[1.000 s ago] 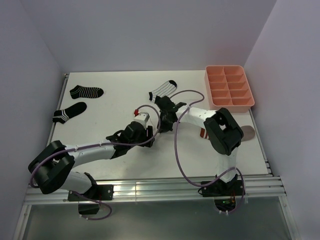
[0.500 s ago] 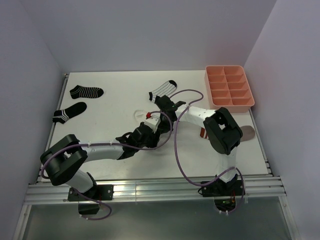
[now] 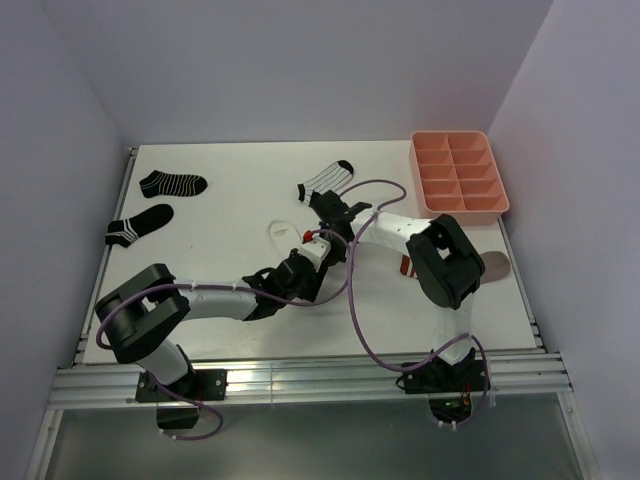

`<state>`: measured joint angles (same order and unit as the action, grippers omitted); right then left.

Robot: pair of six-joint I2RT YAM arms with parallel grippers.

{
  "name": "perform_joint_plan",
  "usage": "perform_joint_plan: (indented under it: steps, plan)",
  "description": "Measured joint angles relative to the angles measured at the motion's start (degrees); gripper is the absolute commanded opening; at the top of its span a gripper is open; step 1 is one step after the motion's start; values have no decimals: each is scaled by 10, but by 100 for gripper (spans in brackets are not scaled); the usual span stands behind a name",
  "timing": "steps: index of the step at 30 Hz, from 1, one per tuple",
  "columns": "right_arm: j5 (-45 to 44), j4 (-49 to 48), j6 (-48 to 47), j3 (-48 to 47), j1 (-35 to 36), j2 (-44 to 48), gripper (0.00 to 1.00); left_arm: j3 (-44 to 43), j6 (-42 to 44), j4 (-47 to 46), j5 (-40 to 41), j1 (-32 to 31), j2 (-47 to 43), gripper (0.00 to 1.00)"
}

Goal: Roll the socks
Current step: Roll the sock at the center of the board.

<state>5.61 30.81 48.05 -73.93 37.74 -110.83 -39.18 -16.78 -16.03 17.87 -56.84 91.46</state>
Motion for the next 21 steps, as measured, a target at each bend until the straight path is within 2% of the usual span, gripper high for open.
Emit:
perform_joint_plan:
  steps: [12,15,16,17,21]
  plan:
    - [3,-1,0,0,0,-1,0,-3,-26,24,16,-4,11,34]
    - [5,-1,0,-1,0,-2,0,-3,-34,28,16,-6,11,20]
    - [7,-1,0,-1,0,-3,0,-3,-37,29,16,-7,11,8]
    - [7,-2,1,-1,0,-3,0,-3,-42,30,16,-7,11,2]
    - [14,-15,3,2,0,-3,0,-3,-55,31,16,-8,11,1]
